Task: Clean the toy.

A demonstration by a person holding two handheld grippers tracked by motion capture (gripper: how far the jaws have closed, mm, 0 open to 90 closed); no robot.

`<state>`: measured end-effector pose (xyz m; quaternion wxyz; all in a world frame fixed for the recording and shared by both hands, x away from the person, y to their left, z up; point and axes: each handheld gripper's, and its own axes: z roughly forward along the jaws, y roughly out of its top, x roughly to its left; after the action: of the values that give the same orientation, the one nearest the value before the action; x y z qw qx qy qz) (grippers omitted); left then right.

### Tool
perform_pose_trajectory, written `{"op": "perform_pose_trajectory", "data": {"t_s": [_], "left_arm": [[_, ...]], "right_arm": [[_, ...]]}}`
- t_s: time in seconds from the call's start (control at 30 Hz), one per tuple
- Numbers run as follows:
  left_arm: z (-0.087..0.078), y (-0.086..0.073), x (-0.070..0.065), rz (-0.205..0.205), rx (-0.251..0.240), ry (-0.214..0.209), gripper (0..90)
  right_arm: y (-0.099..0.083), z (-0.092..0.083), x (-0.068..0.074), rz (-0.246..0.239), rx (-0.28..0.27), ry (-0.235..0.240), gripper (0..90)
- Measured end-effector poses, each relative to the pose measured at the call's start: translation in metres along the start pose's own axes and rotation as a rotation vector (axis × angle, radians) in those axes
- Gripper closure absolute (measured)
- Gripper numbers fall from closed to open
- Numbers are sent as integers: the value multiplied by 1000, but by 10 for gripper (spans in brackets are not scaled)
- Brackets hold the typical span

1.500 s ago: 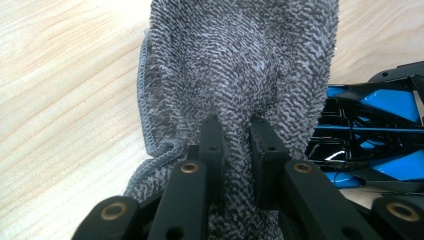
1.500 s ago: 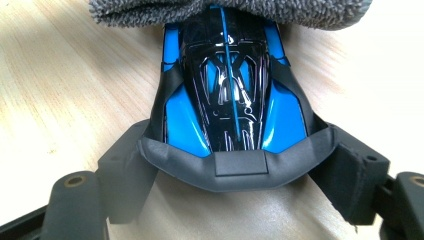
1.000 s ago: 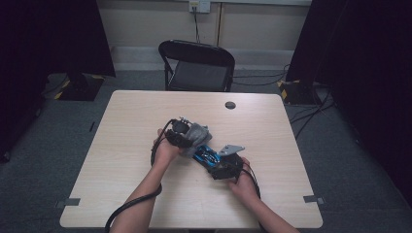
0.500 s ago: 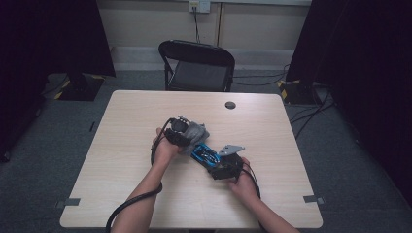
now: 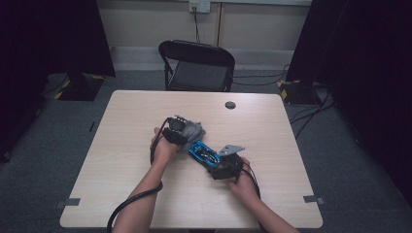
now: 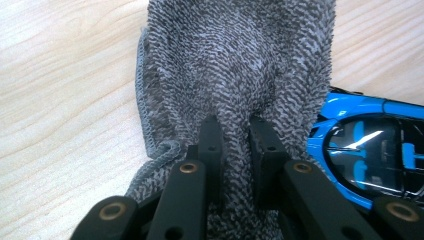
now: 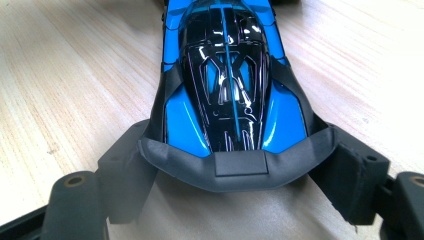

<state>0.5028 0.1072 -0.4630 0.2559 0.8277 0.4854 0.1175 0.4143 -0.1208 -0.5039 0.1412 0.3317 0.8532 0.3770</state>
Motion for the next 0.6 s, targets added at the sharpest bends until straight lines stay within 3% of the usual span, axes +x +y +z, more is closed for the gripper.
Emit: {"op": "perform_pose_trajectory", "data": {"t_s": [0.23,0.6], "left_arm": [[5,-2,6,-25,0,7,787],[7,-2,7,-17,3,35,788]], "right_arm": [[0,0,0,0,0,0,239],[0,0,0,-1,0,0,238]]}}
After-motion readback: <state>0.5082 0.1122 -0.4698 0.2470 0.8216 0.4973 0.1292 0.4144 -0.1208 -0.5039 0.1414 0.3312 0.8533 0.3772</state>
